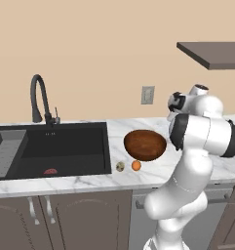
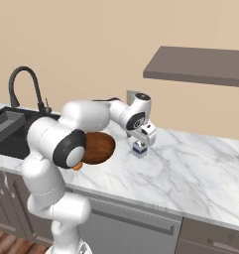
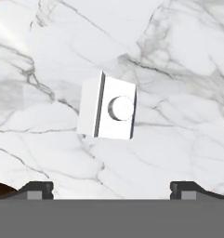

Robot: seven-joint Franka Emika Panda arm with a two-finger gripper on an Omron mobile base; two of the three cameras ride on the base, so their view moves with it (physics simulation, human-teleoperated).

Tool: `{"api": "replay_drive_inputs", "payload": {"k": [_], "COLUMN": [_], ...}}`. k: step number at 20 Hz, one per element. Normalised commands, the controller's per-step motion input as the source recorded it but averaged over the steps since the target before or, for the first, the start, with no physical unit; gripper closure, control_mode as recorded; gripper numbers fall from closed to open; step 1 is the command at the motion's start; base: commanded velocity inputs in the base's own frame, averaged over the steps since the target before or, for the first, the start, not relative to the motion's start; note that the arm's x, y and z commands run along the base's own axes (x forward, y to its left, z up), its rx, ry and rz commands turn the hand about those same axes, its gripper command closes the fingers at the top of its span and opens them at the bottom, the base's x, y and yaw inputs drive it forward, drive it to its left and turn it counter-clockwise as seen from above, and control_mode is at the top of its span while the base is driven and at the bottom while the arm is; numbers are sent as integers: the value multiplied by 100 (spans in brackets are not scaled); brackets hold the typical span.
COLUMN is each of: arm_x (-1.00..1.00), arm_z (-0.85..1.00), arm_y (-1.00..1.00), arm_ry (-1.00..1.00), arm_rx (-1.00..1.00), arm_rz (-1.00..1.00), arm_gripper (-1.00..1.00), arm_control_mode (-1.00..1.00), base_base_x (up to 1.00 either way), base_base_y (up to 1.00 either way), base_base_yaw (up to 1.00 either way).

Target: Gather the eggs and milk located in the vicinity of the sink area and place them right next to the bowl.

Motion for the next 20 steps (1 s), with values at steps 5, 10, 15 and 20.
{"api": "replay_drive_inputs", "payload": {"k": [5, 10, 15, 20], "arm_x": [23, 24, 27, 20], "arm_z": [-18, -18, -13, -10], "arm_y": [-7, -6, -6, -7], "arm_ry": [4, 4, 3, 3], "arm_rx": [-1, -1, 0, 0], "arm_rz": [0, 0, 0, 0], "arm_gripper": [-100, -100, -100, -100], "arm_control_mode": [-100, -100, -100, -100], "base_base_x": [0, 0, 0, 0], "base_base_y": [0, 0, 0, 0], "base_base_yaw": [0, 0, 0, 0]}}
